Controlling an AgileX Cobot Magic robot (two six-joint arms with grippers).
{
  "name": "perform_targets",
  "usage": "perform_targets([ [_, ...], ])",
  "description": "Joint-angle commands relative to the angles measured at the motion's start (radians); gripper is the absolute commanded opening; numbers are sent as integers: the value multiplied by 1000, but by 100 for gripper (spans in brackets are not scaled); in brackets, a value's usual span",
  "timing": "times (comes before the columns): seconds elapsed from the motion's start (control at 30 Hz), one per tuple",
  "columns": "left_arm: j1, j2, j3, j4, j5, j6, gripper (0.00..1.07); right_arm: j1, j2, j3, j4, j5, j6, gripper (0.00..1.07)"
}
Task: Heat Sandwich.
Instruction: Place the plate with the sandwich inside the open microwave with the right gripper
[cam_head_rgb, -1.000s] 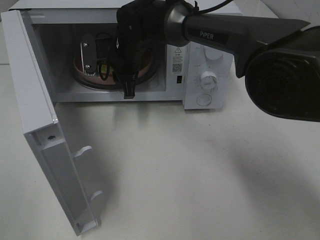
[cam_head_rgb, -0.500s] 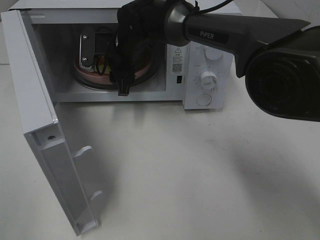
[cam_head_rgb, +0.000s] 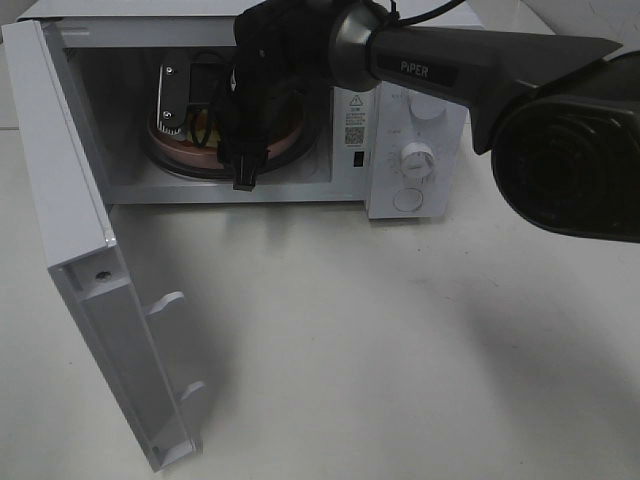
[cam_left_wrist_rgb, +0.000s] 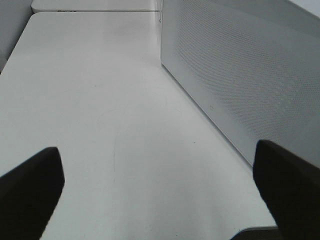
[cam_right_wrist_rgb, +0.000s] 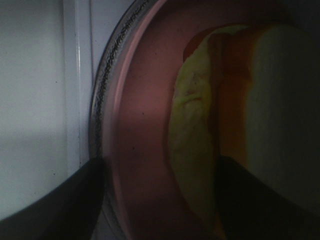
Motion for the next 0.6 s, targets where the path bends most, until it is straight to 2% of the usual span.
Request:
perform_targets([
  [0.03,5,-20,1,-3,-10,-5,98,0,-12,-1,7,-9,14,63],
  [0.33,5,-20,1,-3,-10,-5,98,2,-28,7,8,-14,20,63],
  [0.6,5,-20,1,-3,-10,-5,98,2,-119,197,-4,-133,13,63],
])
